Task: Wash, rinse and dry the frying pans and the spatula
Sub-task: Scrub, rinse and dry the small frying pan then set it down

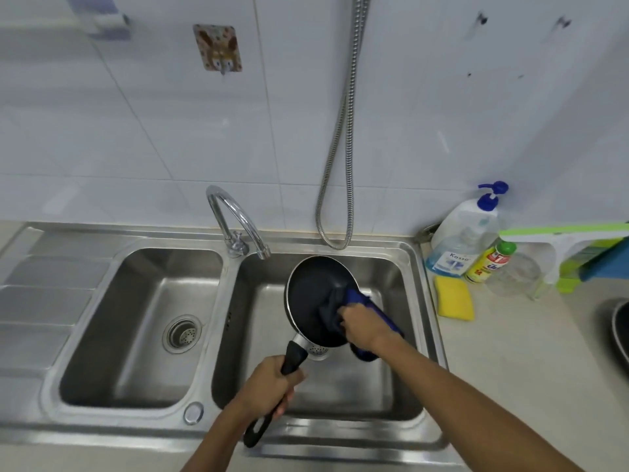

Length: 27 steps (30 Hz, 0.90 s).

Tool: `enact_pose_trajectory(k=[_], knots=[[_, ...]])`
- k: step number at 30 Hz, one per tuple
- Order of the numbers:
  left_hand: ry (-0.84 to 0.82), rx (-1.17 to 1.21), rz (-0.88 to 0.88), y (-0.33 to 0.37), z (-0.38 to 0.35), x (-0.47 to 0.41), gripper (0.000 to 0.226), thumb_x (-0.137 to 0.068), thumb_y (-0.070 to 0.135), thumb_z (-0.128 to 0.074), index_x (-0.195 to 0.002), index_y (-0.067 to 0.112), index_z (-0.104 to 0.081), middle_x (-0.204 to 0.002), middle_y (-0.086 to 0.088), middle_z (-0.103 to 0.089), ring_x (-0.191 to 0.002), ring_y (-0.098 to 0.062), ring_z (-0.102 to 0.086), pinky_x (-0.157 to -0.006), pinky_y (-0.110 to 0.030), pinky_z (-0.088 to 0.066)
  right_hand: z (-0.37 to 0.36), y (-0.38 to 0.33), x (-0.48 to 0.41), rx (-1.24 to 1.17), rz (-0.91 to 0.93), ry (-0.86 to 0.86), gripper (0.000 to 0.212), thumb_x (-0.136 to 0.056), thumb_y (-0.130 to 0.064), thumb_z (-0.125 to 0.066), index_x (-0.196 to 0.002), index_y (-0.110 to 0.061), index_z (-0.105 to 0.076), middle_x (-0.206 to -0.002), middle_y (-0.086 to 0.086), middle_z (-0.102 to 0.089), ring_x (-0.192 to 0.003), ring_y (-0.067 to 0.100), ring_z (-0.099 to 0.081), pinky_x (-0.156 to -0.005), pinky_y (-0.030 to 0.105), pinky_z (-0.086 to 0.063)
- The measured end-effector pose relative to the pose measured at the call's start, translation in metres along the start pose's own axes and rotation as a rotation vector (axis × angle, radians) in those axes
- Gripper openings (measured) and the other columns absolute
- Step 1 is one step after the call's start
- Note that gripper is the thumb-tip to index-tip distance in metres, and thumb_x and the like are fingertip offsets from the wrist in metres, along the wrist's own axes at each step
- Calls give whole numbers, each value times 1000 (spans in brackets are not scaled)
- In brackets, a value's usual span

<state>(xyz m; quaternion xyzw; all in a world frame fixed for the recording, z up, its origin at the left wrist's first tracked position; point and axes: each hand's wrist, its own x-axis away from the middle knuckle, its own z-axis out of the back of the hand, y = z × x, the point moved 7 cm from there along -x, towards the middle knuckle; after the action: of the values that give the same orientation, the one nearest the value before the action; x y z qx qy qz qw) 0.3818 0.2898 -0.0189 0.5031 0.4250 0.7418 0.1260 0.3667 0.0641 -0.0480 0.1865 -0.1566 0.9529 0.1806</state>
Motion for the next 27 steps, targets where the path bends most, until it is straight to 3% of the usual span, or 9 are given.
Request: enact_pose_trajectory(k=[4, 7, 9, 11, 14, 17, 20, 23, 27], knots=[[-99, -14, -10, 19, -15, 4, 34, -100, 23, -62, -72, 10, -48, -45, -3, -50, -33, -17, -42, -42, -26, -36, 24, 14, -19, -19, -74, 283, 54, -90, -3, -56, -143, -11, -50, -141, 13, -53, -120, 36, -57, -99, 42, -47], [-154, 8, -13, 29, -19, 5, 37, -99, 29, -63, -69, 11, -51, -47, -6, -48, -36, -19, -42, -44, -27, -39, 48, -11, -29, -301, -136, 426, 46, -98, -11, -54, -144, -10, -51, -147, 14, -51, -123, 38, -56, -100, 44, -46], [-188, 20, -13, 33, -23, 6, 37, -98, 29, -64, -69, 11, -51, -48, -7, -47, -37, -20, -41, -45, -27, -40, 53, -39, -29, -484, -70, 459, 40, -99, -15, -56, -138, -7, -56, -141, 18, -56, -120, 40, -58, -101, 45, -46], [-174, 38, -4, 33, -19, 7, 36, -98, 29, -64, -70, 11, -51, -48, -7, -47, -37, -20, -41, -45, -28, -39, 52, -68, -18, -606, 74, 385, 34, -98, -15, -57, -131, -8, -61, -126, 16, -66, -113, 37, -62, -98, 41, -47], [-119, 17, -7, 25, 4, 11, 34, -98, 31, -66, -78, 9, -50, -49, -6, -49, -36, -19, -41, -44, -29, -38, 57, -85, 6, -629, 237, 139, 27, -98, -21, -56, -124, -22, -62, -107, 5, -72, -97, 25, -65, -83, 34, -48], [-64, -10, -22, 22, 29, 16, 34, -96, 30, -69, -84, 9, -46, -52, -5, -50, -36, -17, -39, -39, -25, -35, 60, -77, 22, -426, 366, -60, 24, -98, -22, -56, -120, -21, -64, -103, 5, -72, -93, 23, -64, -78, 29, -41], [-34, -10, -18, 18, 38, 18, 34, -96, 29, -69, -85, 9, -44, -53, -8, -47, -36, -16, -37, -38, -24, -34, 43, -49, 20, -177, 311, -170, 29, -96, -17, -56, -124, -18, -65, -113, 11, -70, -102, 29, -63, -85, 34, -47], [-44, -14, 27, 9, 28, 22, 33, -97, 30, -68, -86, 11, -43, -56, -7, -47, -37, -16, -36, -39, -24, -33, 39, -11, -8, 50, 124, -15, 31, -90, -13, -57, -120, -17, -65, -119, 13, -66, -107, 36, -64, -85, 42, -54], [-70, 52, 39, 12, 6, 26, 33, -98, 31, -65, -87, 10, -42, -56, -5, -46, -39, -17, -36, -40, -24, -34, 65, -22, -30, -63, 97, 388, 44, -89, -2, -58, -131, -13, -60, -126, 12, -62, -108, 36, -63, -88, 44, -54]])
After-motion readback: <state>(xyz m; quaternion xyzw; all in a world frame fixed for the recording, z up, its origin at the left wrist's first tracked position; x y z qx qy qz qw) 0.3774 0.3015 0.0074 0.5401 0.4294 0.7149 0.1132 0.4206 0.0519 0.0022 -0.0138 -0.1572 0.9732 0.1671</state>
